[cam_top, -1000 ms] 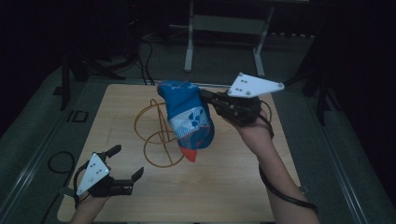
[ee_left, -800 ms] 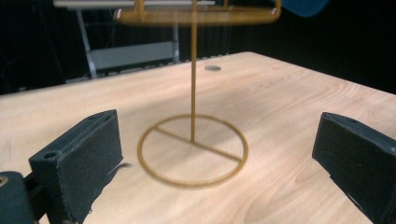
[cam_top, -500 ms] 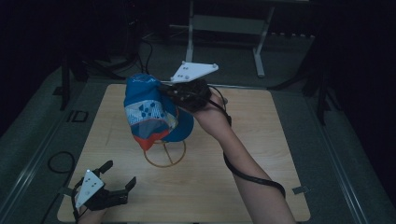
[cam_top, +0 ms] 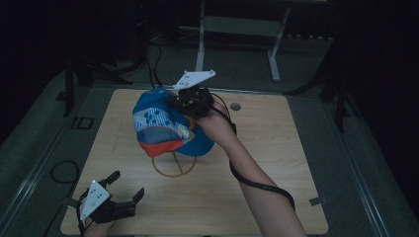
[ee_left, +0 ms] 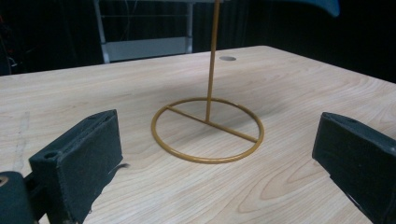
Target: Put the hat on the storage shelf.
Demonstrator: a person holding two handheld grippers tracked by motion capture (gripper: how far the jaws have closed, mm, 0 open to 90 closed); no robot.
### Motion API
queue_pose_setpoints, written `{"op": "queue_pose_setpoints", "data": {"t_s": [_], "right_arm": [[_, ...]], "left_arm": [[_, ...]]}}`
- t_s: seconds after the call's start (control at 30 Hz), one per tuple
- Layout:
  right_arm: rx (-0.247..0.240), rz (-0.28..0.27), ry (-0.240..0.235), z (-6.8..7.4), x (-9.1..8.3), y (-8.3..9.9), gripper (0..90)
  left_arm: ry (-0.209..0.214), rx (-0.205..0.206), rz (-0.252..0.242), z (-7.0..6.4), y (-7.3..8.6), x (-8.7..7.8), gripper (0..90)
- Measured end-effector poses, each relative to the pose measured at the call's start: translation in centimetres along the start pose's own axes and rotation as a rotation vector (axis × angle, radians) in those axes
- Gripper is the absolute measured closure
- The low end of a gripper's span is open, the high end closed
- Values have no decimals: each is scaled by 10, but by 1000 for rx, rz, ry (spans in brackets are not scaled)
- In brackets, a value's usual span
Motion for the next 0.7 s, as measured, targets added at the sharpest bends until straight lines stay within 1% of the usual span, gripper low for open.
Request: {"op": "queue_pose_setpoints", "data": {"t_s": [0.07,0.2,0.33,0.43,0.53,0.7], "right_arm": [[3,1,4,-3,-1,3,899],[19,13,4,-7,-2,14,898],[53,23,-7,-11,-1,29,899],[70,30,-7,-15,1,37,898],[86,27,-23,-15,3,42,897],[98,29,-29,-15,5,47,891]], "left_arm": [[-2,2,-1,0,0,0,18],[8,-13,-8,0,-1,-1,18],[10,-20,-4,1,1,0,18],[15,-24,-1,0,2,0,18],[21,-21,5,-1,4,1,18],[32,-21,15,-3,6,3,18]]}}
Point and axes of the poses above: each handheld gripper's, and its own axes: x roughly forward along the jaws, y roughly out of its underside, z roughly to its left, the point moved 10 cm from there along x, roughly forward along the jaws, and after that the axes turned 4 degrees about -y, right-handed, at the moved point
